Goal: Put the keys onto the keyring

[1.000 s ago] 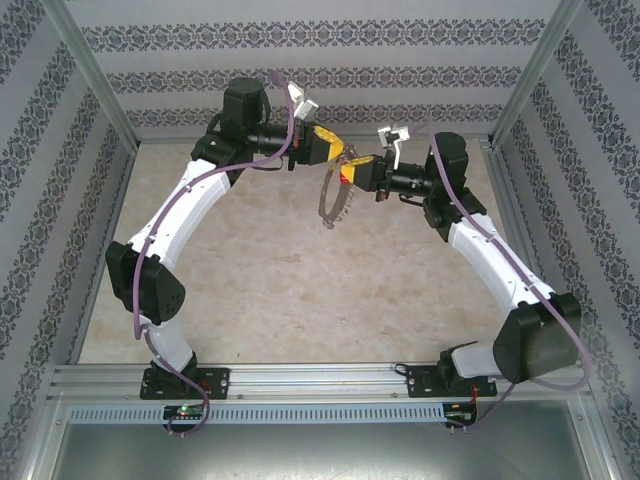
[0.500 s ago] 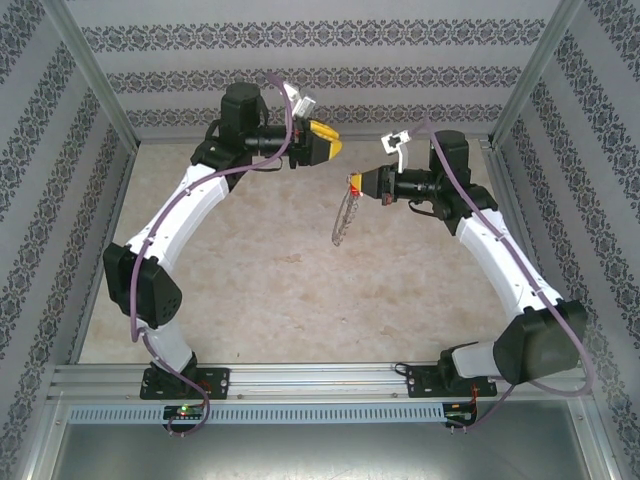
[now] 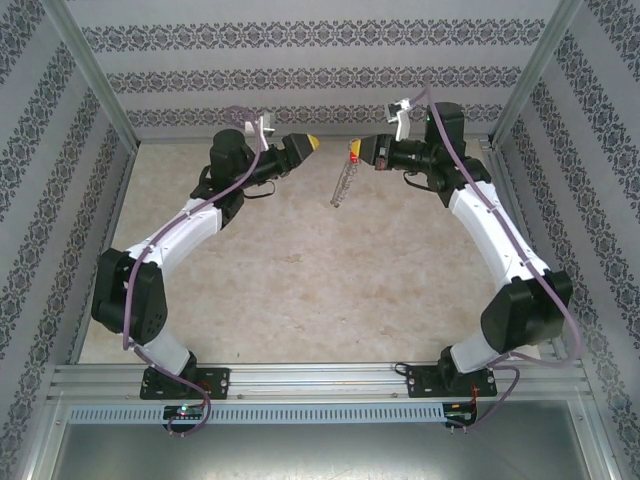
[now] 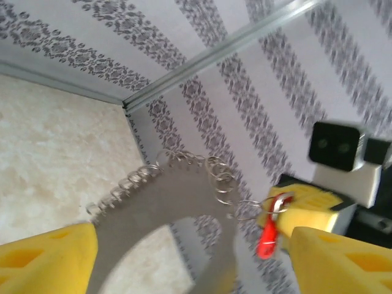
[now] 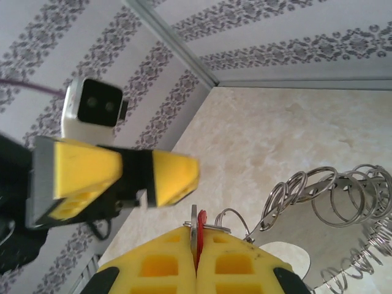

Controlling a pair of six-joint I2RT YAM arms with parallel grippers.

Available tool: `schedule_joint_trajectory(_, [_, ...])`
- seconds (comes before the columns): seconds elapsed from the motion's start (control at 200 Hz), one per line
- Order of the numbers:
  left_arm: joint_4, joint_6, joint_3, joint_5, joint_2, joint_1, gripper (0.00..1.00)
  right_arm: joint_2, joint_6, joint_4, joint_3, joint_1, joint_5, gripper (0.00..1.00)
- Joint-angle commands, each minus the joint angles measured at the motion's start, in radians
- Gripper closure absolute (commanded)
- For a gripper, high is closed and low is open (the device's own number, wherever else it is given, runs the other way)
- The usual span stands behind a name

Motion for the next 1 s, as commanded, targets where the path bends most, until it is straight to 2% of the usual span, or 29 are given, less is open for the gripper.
schedule_joint_trajectory(0.0, [0.169,-0.378,-0.060,-0.101,-0.026,0.004,0.16,0.054,0.066,0.075,0.080,-0.002,0.058,1.00])
schedule_joint_trajectory(0.055, [0.211,-0.468,-0.089,-0.118,-0.017,-0.003,0.15,0.087,0.076,0.080,0.110,0.000,0.076,1.00])
schedule_joint_trajectory(0.12, [0.184,-0.523,-0.100,-0.128,-0.014,-0.018,0.14,0.125,0.093,0.092,0.143,0.003,0.083,1.00])
schedule_joint_trajectory(0.275, [0.151,-0.601,-0.123,-0.187,-0.022,-0.059,0.12,0.196,0.128,0.117,0.202,0.014,0.087,1.00])
schedule_joint_trajectory(0.475, [0.278,-0.682,-0.111,-0.244,0.057,-0.076,0.11,0.237,0.150,0.141,0.250,0.045,0.079,1.00])
schedule_joint_trajectory(0.66, [0.400,-0.758,-0.045,-0.291,0.195,-0.077,0.10,0.227,0.136,0.138,0.260,0.072,0.066,1.00])
schedule_joint_trajectory(0.784, [0.514,-0.808,-0.022,-0.364,0.274,-0.077,0.09,0.196,0.128,0.143,0.227,0.082,0.060,1.00])
schedule_joint_trajectory(0.994, [0.581,-0.808,0.029,-0.384,0.318,-0.076,0.04,0.147,0.109,0.158,0.158,0.092,0.055,1.00])
